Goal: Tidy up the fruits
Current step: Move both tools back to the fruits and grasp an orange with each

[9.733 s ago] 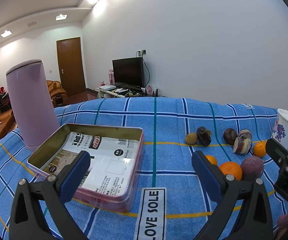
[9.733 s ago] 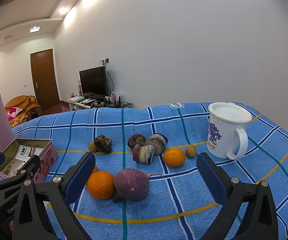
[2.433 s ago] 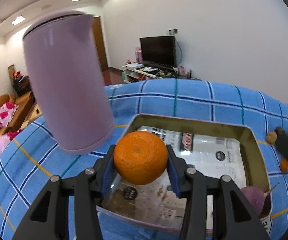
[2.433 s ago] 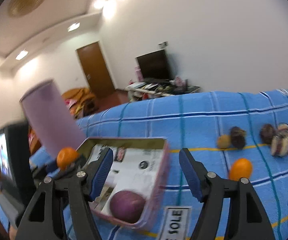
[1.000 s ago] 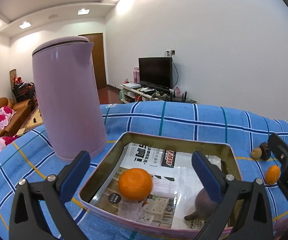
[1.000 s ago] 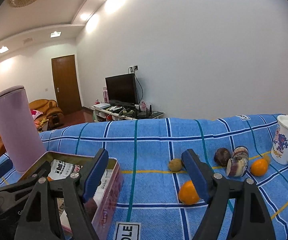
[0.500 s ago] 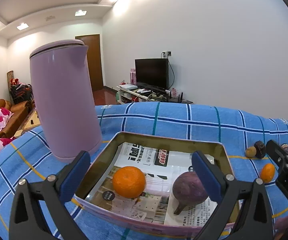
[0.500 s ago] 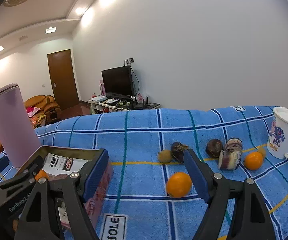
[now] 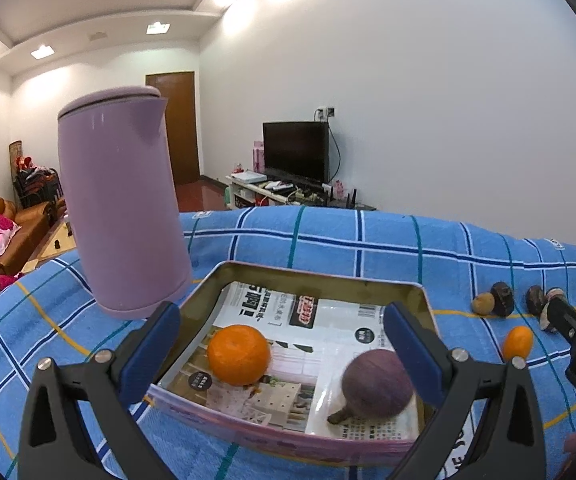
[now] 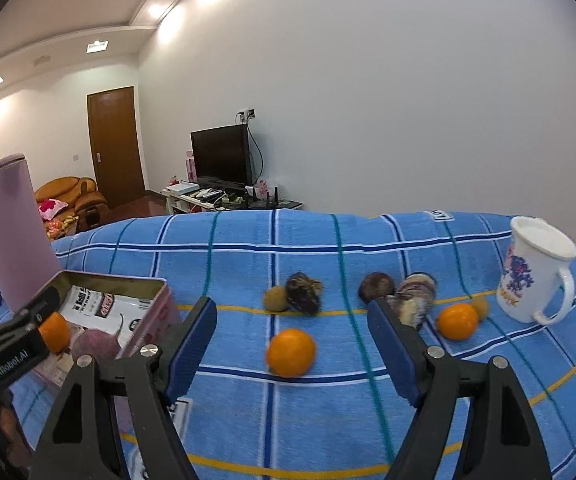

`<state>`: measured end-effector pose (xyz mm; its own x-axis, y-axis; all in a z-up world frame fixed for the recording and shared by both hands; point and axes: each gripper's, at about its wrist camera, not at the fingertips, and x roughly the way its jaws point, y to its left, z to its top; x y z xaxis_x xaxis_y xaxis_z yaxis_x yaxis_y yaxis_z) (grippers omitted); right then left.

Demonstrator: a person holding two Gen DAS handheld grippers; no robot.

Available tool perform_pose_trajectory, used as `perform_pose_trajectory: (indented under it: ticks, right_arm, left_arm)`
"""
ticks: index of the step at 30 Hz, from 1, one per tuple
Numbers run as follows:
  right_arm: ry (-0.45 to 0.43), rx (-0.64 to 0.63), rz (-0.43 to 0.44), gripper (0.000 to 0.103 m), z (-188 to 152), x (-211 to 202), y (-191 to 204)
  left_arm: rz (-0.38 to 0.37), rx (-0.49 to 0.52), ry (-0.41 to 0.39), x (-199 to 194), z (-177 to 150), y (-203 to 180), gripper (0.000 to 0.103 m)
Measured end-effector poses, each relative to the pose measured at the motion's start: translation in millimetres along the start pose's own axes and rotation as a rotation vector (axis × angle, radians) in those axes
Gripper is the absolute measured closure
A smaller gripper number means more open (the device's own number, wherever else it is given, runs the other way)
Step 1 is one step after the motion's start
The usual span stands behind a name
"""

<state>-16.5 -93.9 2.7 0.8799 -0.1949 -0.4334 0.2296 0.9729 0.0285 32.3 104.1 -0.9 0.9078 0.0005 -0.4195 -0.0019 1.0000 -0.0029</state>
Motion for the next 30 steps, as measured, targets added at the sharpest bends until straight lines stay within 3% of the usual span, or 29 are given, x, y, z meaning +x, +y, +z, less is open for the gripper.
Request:
perform_pose_trajectory:
  ticks: [15,22,30]
  right_arm:
    - [0.031,0.021,-0.061,0.024,-3,-7,-52]
    - [0.101,0.125,-0.121,0.024,-5,-1,-109]
    - [0.132,0.212,-0.174,0.024,-9,-4,-170]
  left_arm:
    - [-0.051,0.027,0.014,-24,-11,-31,0.0]
    - [-0.103,0.079,0.059,-30,-17,-61,0.0]
    - [-0.186,0.192,0.118,-32,-19,-121,0.0]
